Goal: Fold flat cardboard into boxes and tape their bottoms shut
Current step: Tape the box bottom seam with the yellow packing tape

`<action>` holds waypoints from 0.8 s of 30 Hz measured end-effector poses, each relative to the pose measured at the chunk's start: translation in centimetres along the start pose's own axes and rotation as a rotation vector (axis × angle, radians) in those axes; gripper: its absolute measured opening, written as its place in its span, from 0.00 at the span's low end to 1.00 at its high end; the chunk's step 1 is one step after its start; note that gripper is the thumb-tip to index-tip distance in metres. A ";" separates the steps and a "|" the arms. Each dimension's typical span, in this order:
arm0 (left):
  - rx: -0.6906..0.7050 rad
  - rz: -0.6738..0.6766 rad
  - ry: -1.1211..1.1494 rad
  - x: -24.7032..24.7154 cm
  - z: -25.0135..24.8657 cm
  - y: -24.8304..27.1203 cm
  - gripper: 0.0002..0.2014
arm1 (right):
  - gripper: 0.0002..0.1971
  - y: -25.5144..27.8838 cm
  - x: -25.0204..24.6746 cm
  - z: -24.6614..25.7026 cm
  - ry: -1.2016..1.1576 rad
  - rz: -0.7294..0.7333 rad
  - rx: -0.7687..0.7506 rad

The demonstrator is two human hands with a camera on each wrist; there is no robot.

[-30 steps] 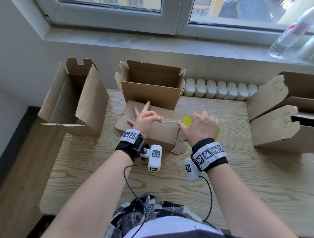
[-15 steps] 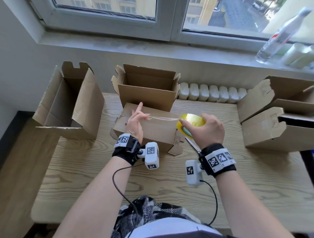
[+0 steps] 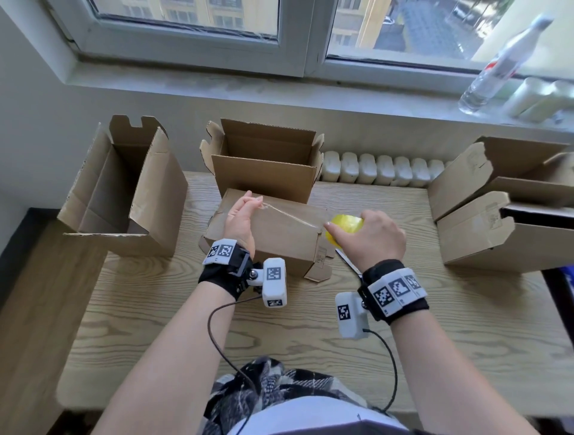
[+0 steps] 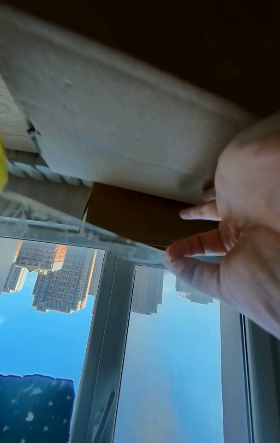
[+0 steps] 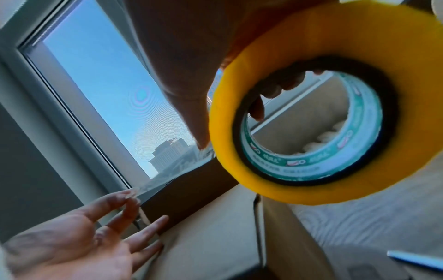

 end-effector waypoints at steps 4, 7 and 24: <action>0.117 -0.051 -0.226 -0.7 -1.6 -1.0 0.14 | 0.34 0.9 0.8 1.0 -0.052 0.067 0.089; 0.201 -0.082 -0.554 -2.0 -1.3 -2.6 0.13 | 0.32 0.9 1.1 1.4 -0.027 0.068 0.093; 0.302 0.015 -0.831 -2.8 -1.7 -1.2 0.12 | 0.35 1.0 2.7 1.6 -0.145 0.100 0.200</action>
Point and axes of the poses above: each hand's wrist, its own y-axis away from the middle knuckle, its own x-axis out of the palm, z = x × y, the point moved 4 cm from there along -y, towards the middle knuckle, and after that the axes turned 14 degrees about -z, right-handed, at the moved point
